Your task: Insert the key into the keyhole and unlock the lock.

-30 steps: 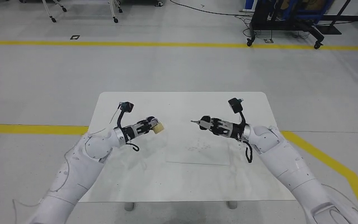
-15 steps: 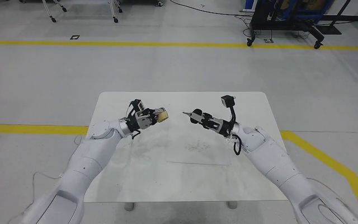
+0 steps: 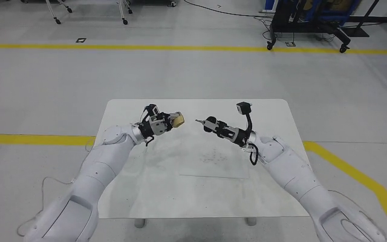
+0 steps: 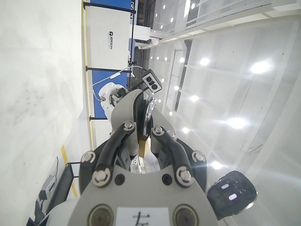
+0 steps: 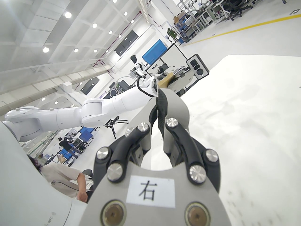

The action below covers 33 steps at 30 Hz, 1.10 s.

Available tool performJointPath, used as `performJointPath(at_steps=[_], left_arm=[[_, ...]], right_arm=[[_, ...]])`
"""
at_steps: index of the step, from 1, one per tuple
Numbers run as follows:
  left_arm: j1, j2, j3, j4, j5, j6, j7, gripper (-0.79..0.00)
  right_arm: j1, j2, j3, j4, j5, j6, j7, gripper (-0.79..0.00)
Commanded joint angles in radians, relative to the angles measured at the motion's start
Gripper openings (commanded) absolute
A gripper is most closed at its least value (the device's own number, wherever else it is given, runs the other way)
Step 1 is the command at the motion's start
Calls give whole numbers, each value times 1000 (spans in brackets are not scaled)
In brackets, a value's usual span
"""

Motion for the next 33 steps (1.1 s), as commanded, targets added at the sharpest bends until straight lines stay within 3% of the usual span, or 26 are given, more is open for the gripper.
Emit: performJointPath(at_steps=[1,6,11,15,33], left_arm=[[12,0,12,-23,39,73,52,-785],[20,-8,36,-71,99,253,188,-785],[-2,-22,57,-81,139,359,221,-785],[-26,-39,50,-70,110,352,201,-785],[-26,-47,45,-67,80,339,183,-785]], right_arm=[[-4,-1,-1,-11,-2,4,-2,-785],[-2,4,32,-31,-81,-39,-9,-785],[-28,22,114,-94,-453,-29,-151,-785],[-99,40,189,-189,-696,87,-272,-785],[-100,43,208,-215,-752,105,-295,-785]])
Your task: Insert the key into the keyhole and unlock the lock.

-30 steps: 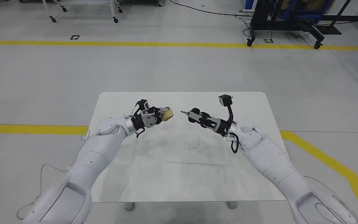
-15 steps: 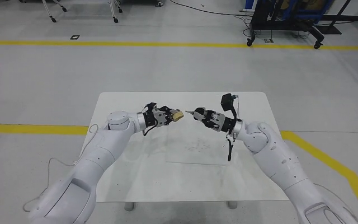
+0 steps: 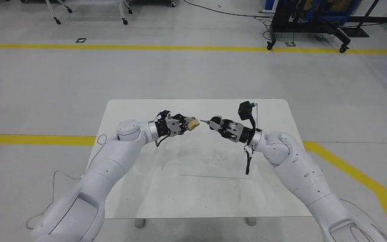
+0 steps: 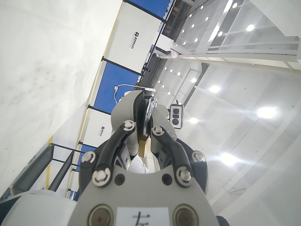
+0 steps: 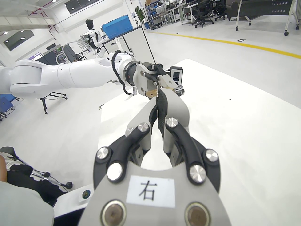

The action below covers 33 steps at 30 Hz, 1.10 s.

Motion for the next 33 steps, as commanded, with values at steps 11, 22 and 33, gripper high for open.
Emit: performJointPath(at_steps=[11,22,33], left_arm=[[12,-4,25,-61,89,243,143,-785],[-10,-27,20,-22,81,288,161,-785],[-12,-40,-4,5,64,282,156,-785]], right_arm=[[70,29,38,-151,-780,-32,-154,-785],[9,74,4,-368,-1398,60,-339,-785],[-77,111,-9,-526,-1685,63,-381,-785]])
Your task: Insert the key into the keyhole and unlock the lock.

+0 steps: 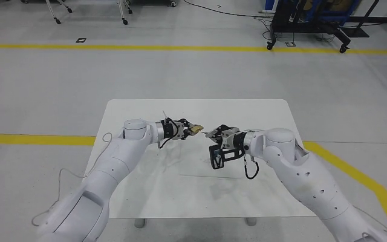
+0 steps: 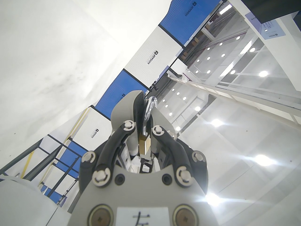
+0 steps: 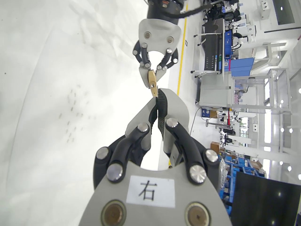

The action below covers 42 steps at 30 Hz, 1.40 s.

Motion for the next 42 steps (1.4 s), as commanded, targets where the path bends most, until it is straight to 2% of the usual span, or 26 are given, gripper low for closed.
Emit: performJointPath(at_steps=[1,18,42], left_arm=[[-1,-2,-1,3,4,0,0,-785],[-9,-18,-7,23,49,-3,-38,-785],[-11,-32,-31,47,83,-6,-73,-785]], right_arm=[[0,4,-7,-7,-36,-6,-8,-785],[34,-16,-71,3,-66,15,82,-785],[74,-39,-125,22,-91,-9,166,-785]])
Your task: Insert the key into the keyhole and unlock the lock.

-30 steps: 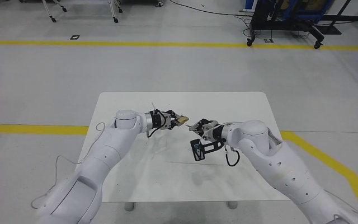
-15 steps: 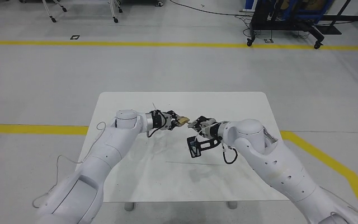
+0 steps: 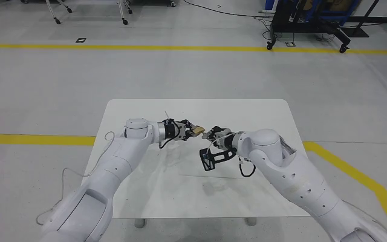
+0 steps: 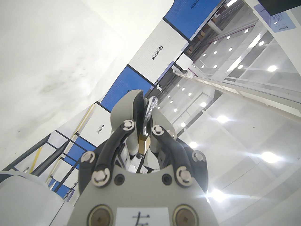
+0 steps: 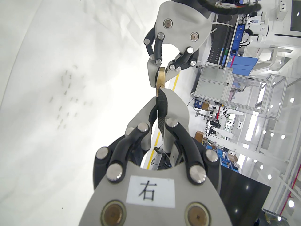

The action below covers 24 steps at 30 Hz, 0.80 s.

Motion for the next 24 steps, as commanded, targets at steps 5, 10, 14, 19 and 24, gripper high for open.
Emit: performJointPath(at_steps=[5,10,14,19,24], left_arm=[[0,-3,-6,3,9,4,0,-785],[1,-4,-11,5,16,3,-6,-785],[2,-5,-17,6,19,1,-14,-785],[4,-6,-24,6,23,-4,-24,-785],[7,-5,-35,3,25,-25,-40,-785]], right_arm=[[6,-6,-15,-1,-7,-4,20,-785],[15,-15,-28,10,-5,-6,47,-785],[24,-25,-38,21,12,-1,81,-785],[35,-38,-45,40,44,13,118,-785],[36,-50,-27,55,128,38,127,-751]])
